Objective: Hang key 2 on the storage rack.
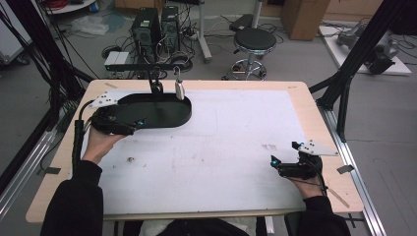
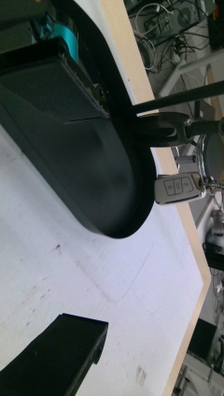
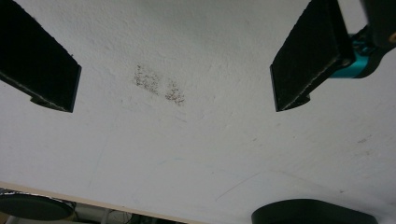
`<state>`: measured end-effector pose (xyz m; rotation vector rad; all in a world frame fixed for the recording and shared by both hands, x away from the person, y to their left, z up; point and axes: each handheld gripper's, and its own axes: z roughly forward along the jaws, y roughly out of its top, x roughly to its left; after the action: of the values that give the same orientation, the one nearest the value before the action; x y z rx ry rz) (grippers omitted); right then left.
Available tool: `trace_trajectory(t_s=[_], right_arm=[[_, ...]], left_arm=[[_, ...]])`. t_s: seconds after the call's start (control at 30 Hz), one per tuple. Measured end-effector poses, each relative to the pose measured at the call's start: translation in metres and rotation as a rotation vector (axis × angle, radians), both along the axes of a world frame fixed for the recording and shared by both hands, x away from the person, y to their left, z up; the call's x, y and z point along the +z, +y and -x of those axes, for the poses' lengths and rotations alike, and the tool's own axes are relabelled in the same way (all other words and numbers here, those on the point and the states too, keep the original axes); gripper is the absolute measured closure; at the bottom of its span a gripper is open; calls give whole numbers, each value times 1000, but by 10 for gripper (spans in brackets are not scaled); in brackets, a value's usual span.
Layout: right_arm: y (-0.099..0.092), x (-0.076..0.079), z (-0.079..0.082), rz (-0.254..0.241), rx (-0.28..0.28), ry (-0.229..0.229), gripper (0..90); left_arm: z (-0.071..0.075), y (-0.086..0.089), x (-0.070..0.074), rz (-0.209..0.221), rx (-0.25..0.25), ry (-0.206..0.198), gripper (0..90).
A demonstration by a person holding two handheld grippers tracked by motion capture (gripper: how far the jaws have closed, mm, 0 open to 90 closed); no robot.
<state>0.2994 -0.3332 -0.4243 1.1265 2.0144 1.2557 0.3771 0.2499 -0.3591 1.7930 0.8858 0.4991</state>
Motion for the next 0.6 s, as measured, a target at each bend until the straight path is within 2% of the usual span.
trace_trajectory(t_s=[0.17, 0.33, 0.43, 0.6], right_arm=[[-2, 0, 0, -2, -4, -3, 10], [-2, 0, 2, -1, -8, 3, 10], [-3, 0, 2, 0, -9, -1, 10], [-4, 0, 4, 0, -13, 1, 10]], left_arm=[[14, 3, -8, -13, -14, -8, 20], [25, 11, -12, -17, 2, 3, 20], [34, 15, -14, -42, 5, 2, 20], [52, 24, -18, -12, 14, -11, 20]])
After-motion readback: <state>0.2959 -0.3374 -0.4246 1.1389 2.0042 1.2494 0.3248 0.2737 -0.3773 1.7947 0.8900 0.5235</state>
